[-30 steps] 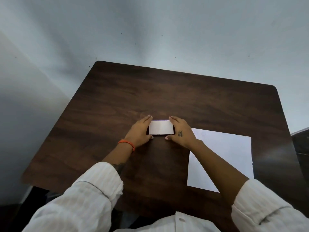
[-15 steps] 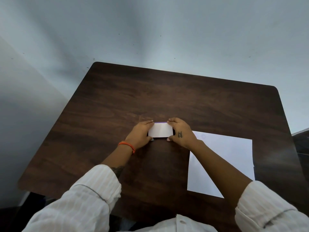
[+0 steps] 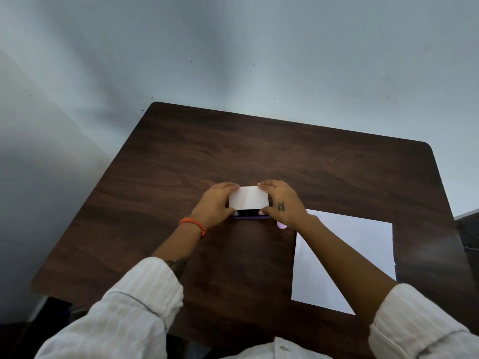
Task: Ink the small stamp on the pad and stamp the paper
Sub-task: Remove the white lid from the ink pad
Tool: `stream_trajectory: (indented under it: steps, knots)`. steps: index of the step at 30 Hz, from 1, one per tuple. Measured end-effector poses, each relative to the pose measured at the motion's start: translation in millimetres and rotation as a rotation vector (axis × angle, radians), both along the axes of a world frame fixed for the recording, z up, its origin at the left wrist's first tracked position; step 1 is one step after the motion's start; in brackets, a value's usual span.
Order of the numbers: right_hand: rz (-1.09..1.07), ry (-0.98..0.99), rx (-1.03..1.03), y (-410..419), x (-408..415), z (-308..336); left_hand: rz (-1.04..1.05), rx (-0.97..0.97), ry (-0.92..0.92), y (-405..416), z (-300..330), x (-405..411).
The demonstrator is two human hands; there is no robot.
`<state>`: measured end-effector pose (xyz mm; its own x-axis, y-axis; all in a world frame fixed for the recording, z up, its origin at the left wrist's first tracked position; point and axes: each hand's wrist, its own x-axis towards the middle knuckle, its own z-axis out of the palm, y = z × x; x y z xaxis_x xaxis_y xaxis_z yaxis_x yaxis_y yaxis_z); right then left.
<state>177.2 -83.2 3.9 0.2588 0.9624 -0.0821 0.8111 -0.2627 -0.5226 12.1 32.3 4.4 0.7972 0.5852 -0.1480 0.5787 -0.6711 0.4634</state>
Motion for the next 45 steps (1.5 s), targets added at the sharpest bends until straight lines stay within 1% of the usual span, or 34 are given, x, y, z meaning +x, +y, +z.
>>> stream_trajectory:
  steps: [4,9,14,17,21,27,33,35,38,41,45]
  knots:
    - [0.074,0.012,0.034,13.6,-8.5,10.6,0.030,0.048,-0.036,9.2,13.0,-18.0]
    - [0.179,0.020,0.035,28.9,-34.7,12.3,0.090,0.040,-0.020,13.4,16.7,-55.1]
    - [0.270,0.022,-0.045,35.6,-57.9,0.3,0.150,-0.006,0.040,10.7,2.4,-87.9]
    - [0.315,0.017,-0.086,36.5,-66.9,-8.0,0.150,-0.032,0.075,7.0,-9.1,-99.9]
    - [0.377,-0.041,-0.091,36.9,-72.0,-17.6,0.154,-0.057,0.101,3.2,-20.3,-108.7]
    - [0.356,-0.022,-0.064,34.0,-71.1,-24.3,0.139,-0.065,0.100,6.9,-24.0,-111.1]
    - [0.362,-0.007,-0.073,32.4,-72.3,-24.9,0.117,-0.070,0.138,7.5,-22.3,-107.2]
    - [0.332,0.040,-0.062,31.0,-71.8,-23.3,0.131,-0.052,0.106,5.1,-18.3,-101.0]
    - [0.208,0.160,0.042,24.8,-65.7,-14.8,0.154,-0.024,-0.069,-3.2,-5.9,-82.8]
    - [0.069,0.184,0.153,12.9,-52.9,-3.9,0.138,-0.023,-0.231,-18.1,6.8,-55.0]
    - [-0.156,0.213,0.259,-12.4,-32.2,4.5,0.080,-0.077,-0.326,-45.7,15.2,-15.9]
